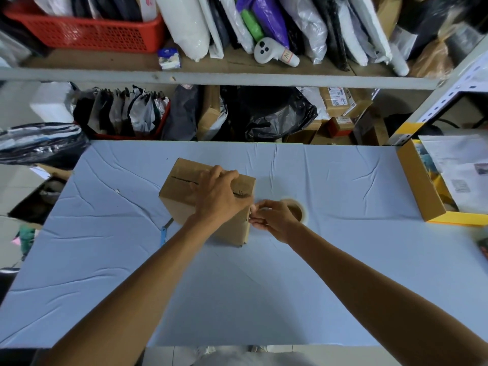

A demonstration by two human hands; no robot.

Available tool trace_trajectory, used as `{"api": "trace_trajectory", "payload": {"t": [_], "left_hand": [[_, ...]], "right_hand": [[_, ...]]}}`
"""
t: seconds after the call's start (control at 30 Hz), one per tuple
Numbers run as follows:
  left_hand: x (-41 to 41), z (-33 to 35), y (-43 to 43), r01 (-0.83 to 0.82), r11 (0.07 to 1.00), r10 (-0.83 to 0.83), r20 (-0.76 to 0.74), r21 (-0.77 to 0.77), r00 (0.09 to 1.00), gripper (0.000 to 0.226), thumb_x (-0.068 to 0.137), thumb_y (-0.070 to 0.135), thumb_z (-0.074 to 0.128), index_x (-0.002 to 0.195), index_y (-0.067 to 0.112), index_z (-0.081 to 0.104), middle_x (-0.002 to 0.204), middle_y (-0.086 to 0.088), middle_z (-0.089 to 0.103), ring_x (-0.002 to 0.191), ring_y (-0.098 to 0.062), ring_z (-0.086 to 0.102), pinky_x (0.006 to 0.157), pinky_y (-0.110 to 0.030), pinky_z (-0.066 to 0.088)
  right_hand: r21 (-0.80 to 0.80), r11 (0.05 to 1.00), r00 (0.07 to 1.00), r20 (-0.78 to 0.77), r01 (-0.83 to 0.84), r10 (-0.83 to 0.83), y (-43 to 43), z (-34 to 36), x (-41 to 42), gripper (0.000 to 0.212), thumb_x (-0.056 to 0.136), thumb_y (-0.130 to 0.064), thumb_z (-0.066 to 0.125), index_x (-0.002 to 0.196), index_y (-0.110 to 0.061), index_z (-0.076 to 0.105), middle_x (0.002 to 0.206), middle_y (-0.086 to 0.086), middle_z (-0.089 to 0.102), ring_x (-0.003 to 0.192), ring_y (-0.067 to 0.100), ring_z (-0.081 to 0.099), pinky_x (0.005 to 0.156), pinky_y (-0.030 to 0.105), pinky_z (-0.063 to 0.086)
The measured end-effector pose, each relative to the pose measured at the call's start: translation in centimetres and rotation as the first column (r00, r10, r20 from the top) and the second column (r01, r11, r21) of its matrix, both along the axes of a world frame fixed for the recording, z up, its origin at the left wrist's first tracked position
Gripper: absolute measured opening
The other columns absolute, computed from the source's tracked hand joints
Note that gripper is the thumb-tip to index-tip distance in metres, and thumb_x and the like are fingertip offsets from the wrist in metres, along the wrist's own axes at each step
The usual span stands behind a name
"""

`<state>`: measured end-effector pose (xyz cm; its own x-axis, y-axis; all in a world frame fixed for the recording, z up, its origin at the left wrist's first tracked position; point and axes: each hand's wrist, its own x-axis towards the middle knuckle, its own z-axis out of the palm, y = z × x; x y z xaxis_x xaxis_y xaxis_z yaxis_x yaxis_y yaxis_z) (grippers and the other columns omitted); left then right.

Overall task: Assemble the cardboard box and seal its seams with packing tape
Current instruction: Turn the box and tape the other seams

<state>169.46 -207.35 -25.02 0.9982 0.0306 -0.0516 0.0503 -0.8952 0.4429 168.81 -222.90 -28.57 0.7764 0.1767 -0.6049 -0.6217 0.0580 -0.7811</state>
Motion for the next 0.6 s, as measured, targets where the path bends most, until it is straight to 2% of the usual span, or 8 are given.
{"api": "trace_trajectory", "payload": {"t": [0.1,0.17,0.23,0.33,0.4,0.47,0.5,0.6], "left_hand": [[0.8,1.0,1.7,0.103,0.993,-0.106,-0.068,-0.052,0.992,0.059,0.082,0.047,0.066,0.135,0.027,0.051,0.126,0.001,0.042,0.122,-0.025,0.041,0.106,-0.042,0.035],[1.2,1.5,2.0,0.157,0.987,-0.154,-0.082,0.030,0.985,0.054,0.083,0.042,0.067,0.132,0.028,0.051,0.124,0.000,0.040,0.118,-0.025,0.042,0.107,-0.037,0.027],[1.6,1.4,1.9,0.192,0.972,-0.188,-0.038,0.133,0.981,0.047,0.083,0.039,0.065,0.126,0.030,0.051,0.123,-0.001,0.040,0.118,-0.028,0.040,0.105,-0.037,0.023],[2.3,1.5,1.6,0.181,0.976,-0.177,-0.048,0.121,0.983,0.045,0.080,0.046,0.067,0.118,0.027,0.052,0.125,-0.001,0.042,0.119,-0.027,0.034,0.104,-0.037,0.025],[2.7,1.8,1.2,0.175,0.981,-0.167,-0.093,0.086,0.982,0.043,0.079,0.047,0.068,0.112,0.025,0.051,0.120,-0.001,0.049,0.115,-0.027,0.041,0.104,-0.039,0.025],[2.6,1.9,0.9,0.162,0.981,-0.149,-0.120,0.106,0.981,0.039,0.080,0.048,0.066,0.108,0.027,0.049,0.107,-0.001,0.050,0.107,-0.027,0.046,0.098,-0.039,0.031],[2.6,2.1,0.9,0.151,0.982,-0.135,-0.139,0.116,0.981,0.038,0.081,0.049,0.065,0.108,0.029,0.049,0.103,-0.001,0.047,0.105,-0.027,0.044,0.093,-0.037,0.034],[2.3,2.4,0.6,0.158,0.977,-0.122,-0.239,0.140,0.963,0.042,0.082,0.051,0.062,0.117,0.033,0.049,0.104,-0.002,0.040,0.108,-0.028,0.038,0.083,-0.035,0.037]], "right_hand": [[0.027,0.995,0.994,0.058,0.094,-0.096,-0.3,0.8,-0.1,0.007,0.089,-0.002,0.062,0.083,0.000,0.060,0.076,0.015,0.064,0.073,0.023,0.065,0.070,0.026,0.057],[0.011,0.986,0.980,0.115,0.165,-0.165,-0.2,1.7,0.2,0.021,0.087,-0.017,0.069,0.092,0.003,0.063,0.079,0.015,0.067,0.076,0.023,0.067,0.075,0.030,0.058],[-0.129,0.980,0.966,0.230,0.149,-0.117,0.1,2.4,0.3,0.036,0.077,-0.030,0.077,0.096,-0.001,0.066,0.084,0.012,0.070,0.080,0.025,0.068,0.078,0.036,0.058],[-0.376,0.923,0.939,0.341,0.083,0.054,0.7,3.2,-0.5,0.048,0.065,-0.042,0.083,0.099,-0.013,0.065,0.089,0.000,0.068,0.082,0.016,0.066,0.074,0.033,0.056],[-0.417,0.908,0.921,0.371,0.049,0.121,1.0,3.1,-0.8,0.050,0.066,-0.041,0.083,0.103,-0.014,0.064,0.093,-0.003,0.069,0.083,0.013,0.066,0.075,0.036,0.058],[-0.457,0.889,0.899,0.399,0.026,0.179,1.1,3.1,-1.0,0.045,0.069,-0.037,0.081,0.105,-0.015,0.063,0.099,-0.001,0.068,0.085,0.015,0.065,0.075,0.038,0.058],[-0.466,0.885,0.892,0.406,0.015,0.199,1.0,3.2,-1.0,0.043,0.070,-0.033,0.081,0.106,-0.016,0.063,0.100,0.001,0.067,0.085,0.015,0.065,0.074,0.035,0.058],[-0.398,0.917,0.890,0.405,-0.037,0.211,0.0,3.9,-1.0,0.028,0.075,-0.016,0.078,0.099,-0.017,0.064,0.091,-0.003,0.067,0.078,0.009,0.062,0.060,0.013,0.052]]}}
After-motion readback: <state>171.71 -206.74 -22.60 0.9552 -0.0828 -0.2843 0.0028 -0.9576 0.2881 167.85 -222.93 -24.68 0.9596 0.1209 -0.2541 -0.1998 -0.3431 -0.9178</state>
